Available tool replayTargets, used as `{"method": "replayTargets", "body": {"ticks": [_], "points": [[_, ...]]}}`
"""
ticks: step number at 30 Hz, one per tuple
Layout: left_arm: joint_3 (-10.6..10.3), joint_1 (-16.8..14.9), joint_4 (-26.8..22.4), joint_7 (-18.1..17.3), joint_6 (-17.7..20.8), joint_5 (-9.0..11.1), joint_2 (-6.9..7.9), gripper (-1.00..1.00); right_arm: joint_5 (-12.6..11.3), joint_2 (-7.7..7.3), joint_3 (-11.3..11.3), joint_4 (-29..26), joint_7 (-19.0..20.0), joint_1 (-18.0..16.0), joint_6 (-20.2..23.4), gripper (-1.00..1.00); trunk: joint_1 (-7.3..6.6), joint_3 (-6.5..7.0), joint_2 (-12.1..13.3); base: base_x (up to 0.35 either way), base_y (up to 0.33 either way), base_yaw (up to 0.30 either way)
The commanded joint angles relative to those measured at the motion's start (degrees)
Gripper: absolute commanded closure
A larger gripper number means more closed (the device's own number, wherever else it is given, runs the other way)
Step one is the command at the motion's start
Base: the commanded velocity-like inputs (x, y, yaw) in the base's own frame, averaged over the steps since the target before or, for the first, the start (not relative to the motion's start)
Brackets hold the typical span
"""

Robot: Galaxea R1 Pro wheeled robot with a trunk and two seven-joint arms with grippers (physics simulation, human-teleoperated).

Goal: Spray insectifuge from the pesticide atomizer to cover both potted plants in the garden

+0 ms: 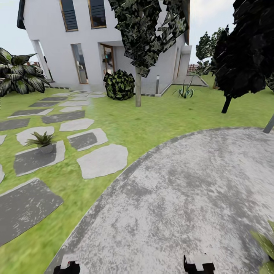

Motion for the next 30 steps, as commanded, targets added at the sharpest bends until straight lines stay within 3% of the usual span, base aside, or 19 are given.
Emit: {"method": "replayTargets", "body": {"ticks": [1,30], "points": [[0.47,-0.04,0.07,-0.55,-0.11,0.20,-0.01,1.00,0.61,0.00,-0.43,0.07,-0.23,-0.03,-0.15,-1.00,0.03,-0.05,-0.02,0.338,0.000,0.130],[0.47,-0.04,0.07,-0.55,-0.11,0.21,-0.01,1.00,0.61,0.04,-0.43,0.08,-0.23,-0.04,-0.15,-1.00,0.03,-0.05,-0.02,0.340,0.000,0.261]]}}
